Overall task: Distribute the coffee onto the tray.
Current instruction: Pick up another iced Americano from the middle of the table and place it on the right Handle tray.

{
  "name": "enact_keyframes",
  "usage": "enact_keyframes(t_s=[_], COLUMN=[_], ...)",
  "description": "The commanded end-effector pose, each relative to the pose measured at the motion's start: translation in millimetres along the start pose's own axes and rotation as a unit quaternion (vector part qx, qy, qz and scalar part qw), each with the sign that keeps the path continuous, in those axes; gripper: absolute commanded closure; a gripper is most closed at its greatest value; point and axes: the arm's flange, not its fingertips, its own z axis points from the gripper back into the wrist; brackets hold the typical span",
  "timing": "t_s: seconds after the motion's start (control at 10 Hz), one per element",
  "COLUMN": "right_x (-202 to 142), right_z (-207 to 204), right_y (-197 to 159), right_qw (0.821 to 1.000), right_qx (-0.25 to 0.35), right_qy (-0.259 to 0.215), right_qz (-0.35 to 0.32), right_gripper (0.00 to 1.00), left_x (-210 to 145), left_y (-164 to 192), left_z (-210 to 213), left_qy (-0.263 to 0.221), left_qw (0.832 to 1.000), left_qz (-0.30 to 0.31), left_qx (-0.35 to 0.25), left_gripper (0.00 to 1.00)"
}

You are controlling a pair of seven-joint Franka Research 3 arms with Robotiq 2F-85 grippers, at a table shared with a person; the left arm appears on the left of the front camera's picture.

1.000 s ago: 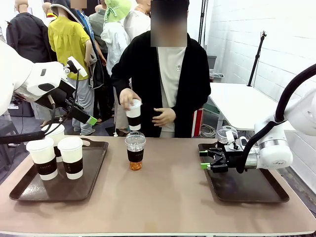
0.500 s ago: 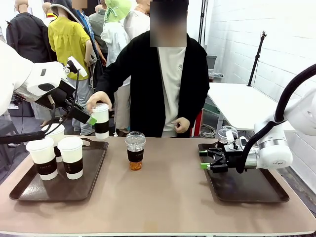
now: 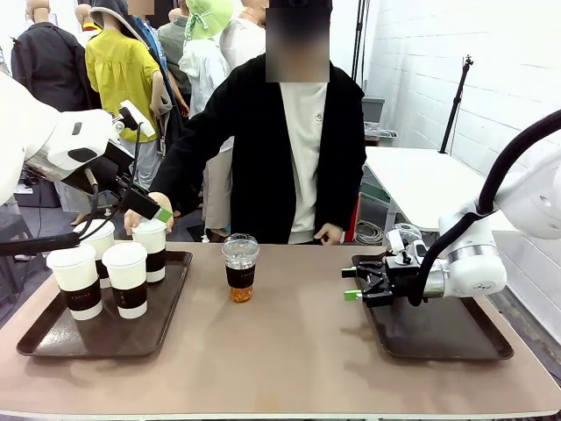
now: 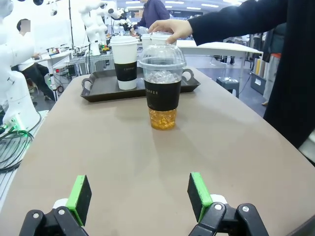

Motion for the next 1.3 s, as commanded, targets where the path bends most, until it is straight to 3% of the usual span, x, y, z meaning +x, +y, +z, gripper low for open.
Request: enact_keyframes(t_s=[0.0,0.5,1.2], right_x=[6.0,18.5,30.1], right_z=[-20.1,-72.9,-128.9], right_y=[14.6,27.2,-16.9], right_qw=[1.0,1.0,1.0], right_qx=[-0.023,-0.023,-0.016], right_qy=[-0.001,0.003,0.019], right_qz=[-0.01,-0.018,0.006], right_gripper=[0.0,0.0,0.0], left_x=[-0.5,-0.5,-0.5], left_y=[0.5,0.5,0.5], left_z=[-0.8,-0.8,-0.8], left_qy=[0.0,0.0,0.0], left_qw=[1.0,1.0,1.0], left_qz=[0.001,0.001,0.001], left_qx=[-0.001,-0.001,-0.001], left_gripper=[0.0,0.0,0.0])
